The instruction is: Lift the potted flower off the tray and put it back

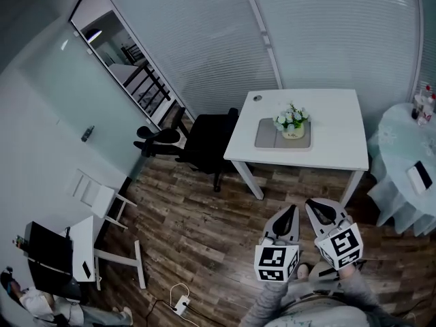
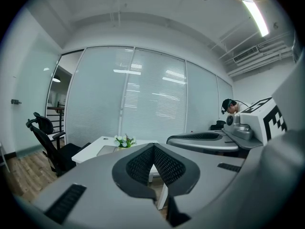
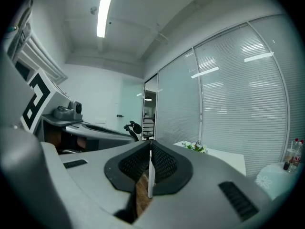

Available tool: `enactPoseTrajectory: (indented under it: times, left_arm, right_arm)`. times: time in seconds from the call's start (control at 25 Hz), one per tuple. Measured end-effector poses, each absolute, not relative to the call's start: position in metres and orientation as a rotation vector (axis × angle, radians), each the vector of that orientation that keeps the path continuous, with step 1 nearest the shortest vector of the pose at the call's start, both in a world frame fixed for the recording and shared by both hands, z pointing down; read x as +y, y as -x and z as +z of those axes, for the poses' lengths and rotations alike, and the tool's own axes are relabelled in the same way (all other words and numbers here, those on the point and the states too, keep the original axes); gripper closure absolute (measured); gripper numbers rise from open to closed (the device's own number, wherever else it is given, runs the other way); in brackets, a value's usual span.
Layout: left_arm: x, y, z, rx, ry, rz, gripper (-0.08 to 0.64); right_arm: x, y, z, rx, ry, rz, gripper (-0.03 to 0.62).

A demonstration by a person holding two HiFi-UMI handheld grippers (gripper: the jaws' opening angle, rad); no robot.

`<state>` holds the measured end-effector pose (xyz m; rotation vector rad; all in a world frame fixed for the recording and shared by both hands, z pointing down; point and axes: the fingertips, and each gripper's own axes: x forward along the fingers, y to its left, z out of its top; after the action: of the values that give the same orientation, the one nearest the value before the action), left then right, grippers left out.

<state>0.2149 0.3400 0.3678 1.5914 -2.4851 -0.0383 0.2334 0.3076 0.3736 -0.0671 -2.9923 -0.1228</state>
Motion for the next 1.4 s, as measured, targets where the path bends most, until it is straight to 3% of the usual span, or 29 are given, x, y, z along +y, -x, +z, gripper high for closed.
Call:
enactPoseTrajectory:
  times: [1.4]
  left_arm:
    - [0.192,-0.105,0.371,-2.572,-1.371,-0.035,0.549]
  right_arm:
    - [0.165,-0.114,0.369,-2.97,0.363,-0.134,0.569]
